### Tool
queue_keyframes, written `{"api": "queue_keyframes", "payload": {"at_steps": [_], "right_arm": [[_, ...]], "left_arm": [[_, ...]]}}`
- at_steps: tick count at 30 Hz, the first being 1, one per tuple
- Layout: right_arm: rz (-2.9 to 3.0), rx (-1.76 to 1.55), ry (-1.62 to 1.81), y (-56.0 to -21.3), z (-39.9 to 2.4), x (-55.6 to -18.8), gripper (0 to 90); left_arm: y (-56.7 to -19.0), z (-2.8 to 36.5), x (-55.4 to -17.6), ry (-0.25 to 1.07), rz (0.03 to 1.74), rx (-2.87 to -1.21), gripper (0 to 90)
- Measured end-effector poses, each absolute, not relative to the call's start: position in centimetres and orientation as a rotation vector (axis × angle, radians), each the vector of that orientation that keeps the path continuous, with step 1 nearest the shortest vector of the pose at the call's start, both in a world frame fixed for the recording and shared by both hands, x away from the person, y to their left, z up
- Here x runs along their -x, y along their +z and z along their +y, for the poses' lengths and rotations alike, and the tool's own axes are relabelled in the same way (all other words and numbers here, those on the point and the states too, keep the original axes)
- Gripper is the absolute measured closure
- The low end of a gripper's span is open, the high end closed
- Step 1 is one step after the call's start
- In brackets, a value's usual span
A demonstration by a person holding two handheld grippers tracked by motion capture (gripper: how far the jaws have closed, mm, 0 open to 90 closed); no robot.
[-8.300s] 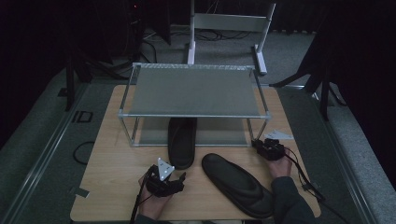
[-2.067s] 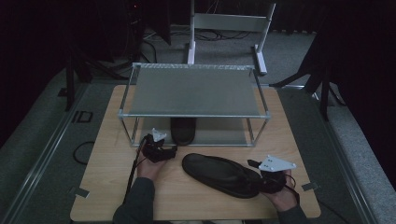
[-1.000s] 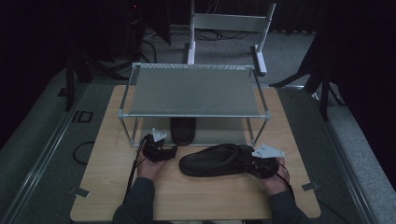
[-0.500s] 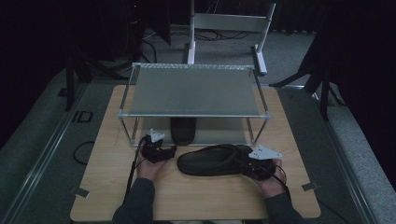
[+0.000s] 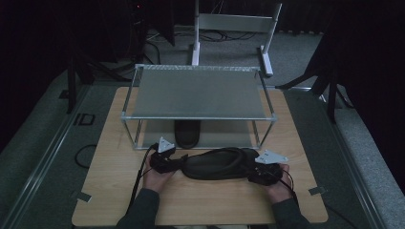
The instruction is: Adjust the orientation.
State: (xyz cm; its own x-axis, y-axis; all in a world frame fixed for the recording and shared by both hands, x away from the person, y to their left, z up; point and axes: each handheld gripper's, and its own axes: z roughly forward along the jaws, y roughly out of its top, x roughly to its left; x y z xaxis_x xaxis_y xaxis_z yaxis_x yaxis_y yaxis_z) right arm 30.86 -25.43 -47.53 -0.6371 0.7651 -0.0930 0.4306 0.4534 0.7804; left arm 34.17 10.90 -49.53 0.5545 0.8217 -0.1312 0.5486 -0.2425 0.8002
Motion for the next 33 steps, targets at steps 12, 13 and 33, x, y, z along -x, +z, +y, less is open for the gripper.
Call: {"api": "queue_keyframes", "payload": {"at_steps": [12, 13, 33], "right_arm": [[2.25, -1.01, 0.999, -48.8, -24.7, -32.0, 42.8], [2.246, -1.002, 1.007, -48.7, -24.6, -31.9, 43.2], [2.181, -0.963, 0.998, -47.3, -23.4, -33.4, 47.3]], "left_arm": [[-49.7, 9.5, -33.8, 0.294, 1.002, -2.029, 45.9], [-49.7, 9.4, -33.7, 0.286, 0.993, -2.035, 46.4], [-49.8, 9.7, -29.8, 0.238, 0.994, -2.014, 47.6]]}}
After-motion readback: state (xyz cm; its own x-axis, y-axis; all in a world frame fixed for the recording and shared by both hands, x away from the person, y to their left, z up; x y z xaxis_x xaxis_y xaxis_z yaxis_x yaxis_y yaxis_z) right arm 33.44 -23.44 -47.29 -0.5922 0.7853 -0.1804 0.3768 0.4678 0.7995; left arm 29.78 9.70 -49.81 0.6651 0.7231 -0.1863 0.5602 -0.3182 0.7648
